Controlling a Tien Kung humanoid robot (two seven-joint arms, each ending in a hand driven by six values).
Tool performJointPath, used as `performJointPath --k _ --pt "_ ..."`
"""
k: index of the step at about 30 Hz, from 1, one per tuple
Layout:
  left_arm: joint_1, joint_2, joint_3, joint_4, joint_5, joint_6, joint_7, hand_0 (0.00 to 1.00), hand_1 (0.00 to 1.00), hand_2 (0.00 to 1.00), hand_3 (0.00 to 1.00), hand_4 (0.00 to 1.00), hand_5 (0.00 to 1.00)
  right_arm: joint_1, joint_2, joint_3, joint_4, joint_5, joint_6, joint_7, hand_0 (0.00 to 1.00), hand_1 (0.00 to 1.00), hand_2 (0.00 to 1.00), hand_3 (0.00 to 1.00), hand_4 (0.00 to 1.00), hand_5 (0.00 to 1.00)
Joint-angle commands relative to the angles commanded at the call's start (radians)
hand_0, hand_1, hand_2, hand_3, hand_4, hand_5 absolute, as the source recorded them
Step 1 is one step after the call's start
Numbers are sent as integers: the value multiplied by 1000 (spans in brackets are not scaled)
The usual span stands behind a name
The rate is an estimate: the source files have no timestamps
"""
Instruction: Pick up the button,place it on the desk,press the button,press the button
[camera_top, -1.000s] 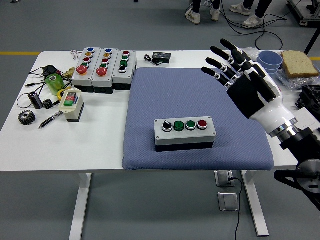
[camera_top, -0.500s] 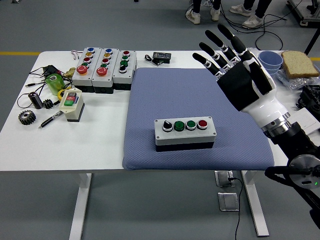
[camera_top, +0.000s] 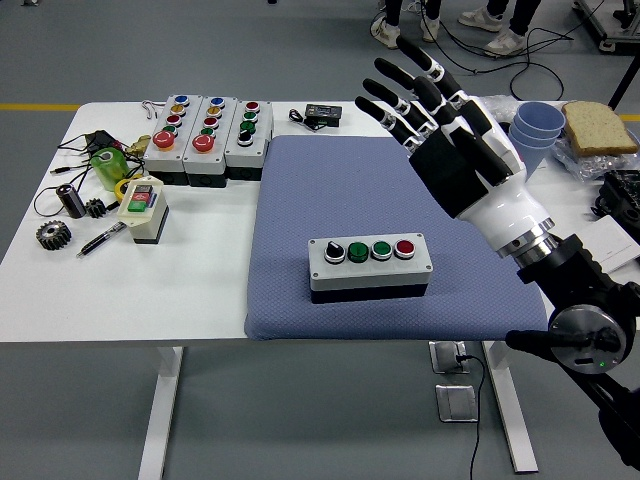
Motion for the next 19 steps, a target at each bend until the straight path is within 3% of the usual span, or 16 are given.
performJointPath --k 14,19 --pt "5 1 -2 0 11 -1 2 621 657 673 590 334 644 0 -7 23 0 50 -86 42 844 740 727 810 755 199" --pt "9 0 -7 0 17 -2 3 621 656 674 591 335 644 1 -3 -16 0 35 -66 16 843 731 730 807 752 192"
